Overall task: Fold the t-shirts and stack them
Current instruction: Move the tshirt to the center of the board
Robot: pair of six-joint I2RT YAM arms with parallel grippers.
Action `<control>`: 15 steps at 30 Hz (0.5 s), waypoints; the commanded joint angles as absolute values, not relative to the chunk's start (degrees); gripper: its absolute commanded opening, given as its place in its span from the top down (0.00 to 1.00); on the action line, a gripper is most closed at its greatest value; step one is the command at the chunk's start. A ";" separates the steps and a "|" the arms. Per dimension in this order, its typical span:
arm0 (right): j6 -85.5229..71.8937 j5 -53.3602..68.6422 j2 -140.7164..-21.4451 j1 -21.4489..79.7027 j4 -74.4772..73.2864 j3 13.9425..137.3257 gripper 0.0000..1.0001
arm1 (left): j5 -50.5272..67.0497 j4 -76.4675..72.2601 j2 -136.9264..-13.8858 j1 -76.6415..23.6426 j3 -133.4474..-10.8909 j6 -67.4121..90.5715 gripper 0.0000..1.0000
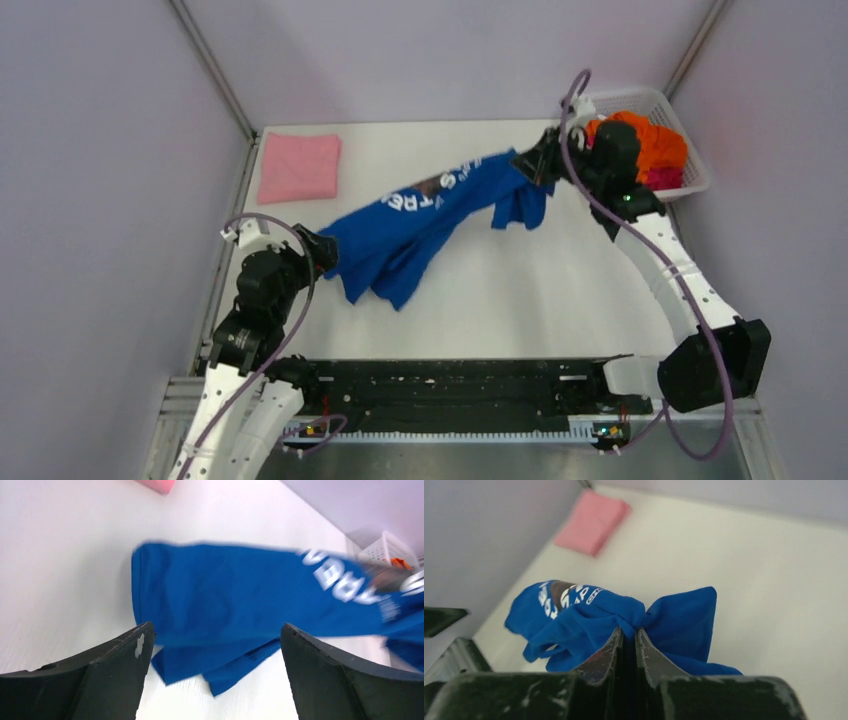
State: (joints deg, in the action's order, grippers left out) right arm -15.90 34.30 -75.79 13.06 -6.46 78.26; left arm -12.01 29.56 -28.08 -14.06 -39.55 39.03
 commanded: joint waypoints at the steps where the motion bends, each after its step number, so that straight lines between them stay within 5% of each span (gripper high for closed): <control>1: -13.70 6.67 -72.76 13.11 -8.19 58.86 0.76 | -12.17 32.96 -30.40 -13.93 -36.89 42.44 0.01; 4: -17.10 -4.26 -76.85 13.15 -18.22 57.53 0.06 | -9.17 35.16 -32.64 -13.95 -35.63 43.23 0.01; 10: -29.07 -14.88 -69.35 13.52 -23.18 50.41 0.01 | -6.01 42.65 -33.65 -13.97 -32.37 46.73 0.01; 15: -37.49 -17.51 -56.43 13.52 -26.87 41.39 0.01 | 7.61 40.26 -32.17 -14.03 -24.67 48.43 0.04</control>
